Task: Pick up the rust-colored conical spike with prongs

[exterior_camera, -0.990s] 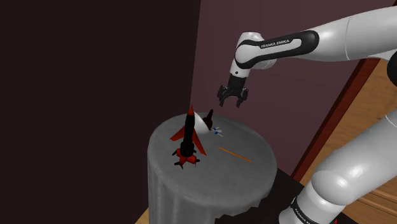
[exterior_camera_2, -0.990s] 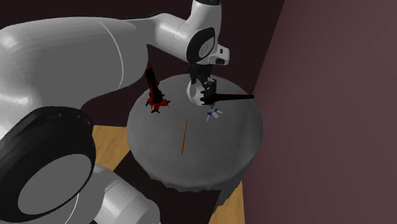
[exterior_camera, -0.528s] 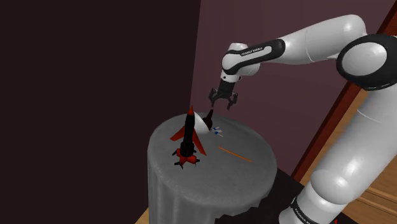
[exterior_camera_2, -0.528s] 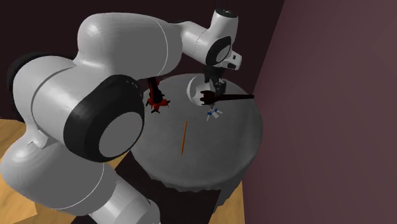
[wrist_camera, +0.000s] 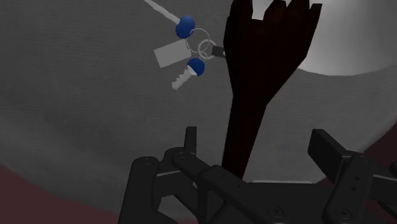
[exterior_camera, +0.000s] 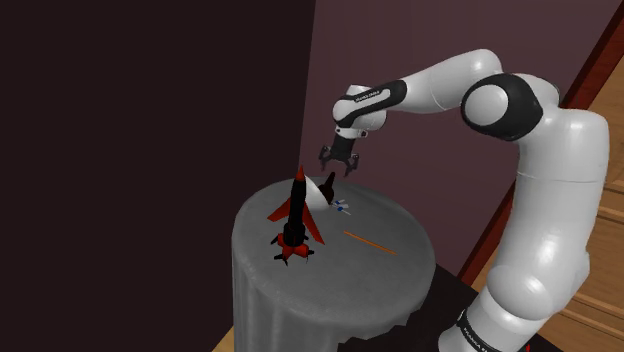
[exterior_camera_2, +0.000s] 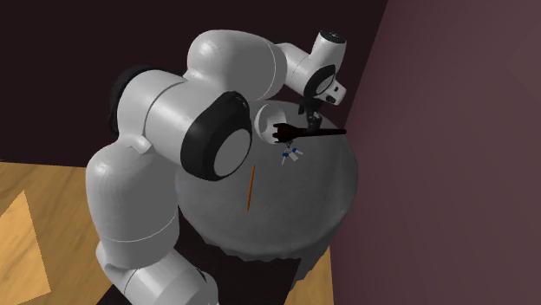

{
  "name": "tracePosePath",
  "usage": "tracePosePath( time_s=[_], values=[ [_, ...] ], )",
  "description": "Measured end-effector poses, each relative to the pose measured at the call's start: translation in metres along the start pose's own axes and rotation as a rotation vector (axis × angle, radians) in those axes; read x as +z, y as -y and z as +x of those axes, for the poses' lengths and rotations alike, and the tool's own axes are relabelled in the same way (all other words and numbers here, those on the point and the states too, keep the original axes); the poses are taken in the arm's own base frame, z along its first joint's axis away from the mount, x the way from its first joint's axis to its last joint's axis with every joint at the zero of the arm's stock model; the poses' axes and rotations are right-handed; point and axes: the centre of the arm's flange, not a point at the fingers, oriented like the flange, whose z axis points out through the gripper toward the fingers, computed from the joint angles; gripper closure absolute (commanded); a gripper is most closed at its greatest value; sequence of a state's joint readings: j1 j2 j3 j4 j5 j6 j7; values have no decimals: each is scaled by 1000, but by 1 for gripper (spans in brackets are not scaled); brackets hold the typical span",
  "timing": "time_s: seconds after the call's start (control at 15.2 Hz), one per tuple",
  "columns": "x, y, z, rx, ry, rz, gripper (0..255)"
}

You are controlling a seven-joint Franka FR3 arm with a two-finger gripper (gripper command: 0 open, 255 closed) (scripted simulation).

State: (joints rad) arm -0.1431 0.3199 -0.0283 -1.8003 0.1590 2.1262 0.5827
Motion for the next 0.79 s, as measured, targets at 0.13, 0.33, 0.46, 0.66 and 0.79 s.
tracePosePath(
  time_s=[0.13,0.33,0.46,0.66,0.79],
  values=[
    [11,3,20,51,3,8,0],
    [32,5,50,118,7,18,0],
    [42,4,55,130,8,20,0],
    [58,2,57,133,8,21,0],
    [71,1,58,134,8,21,0]
  ],
)
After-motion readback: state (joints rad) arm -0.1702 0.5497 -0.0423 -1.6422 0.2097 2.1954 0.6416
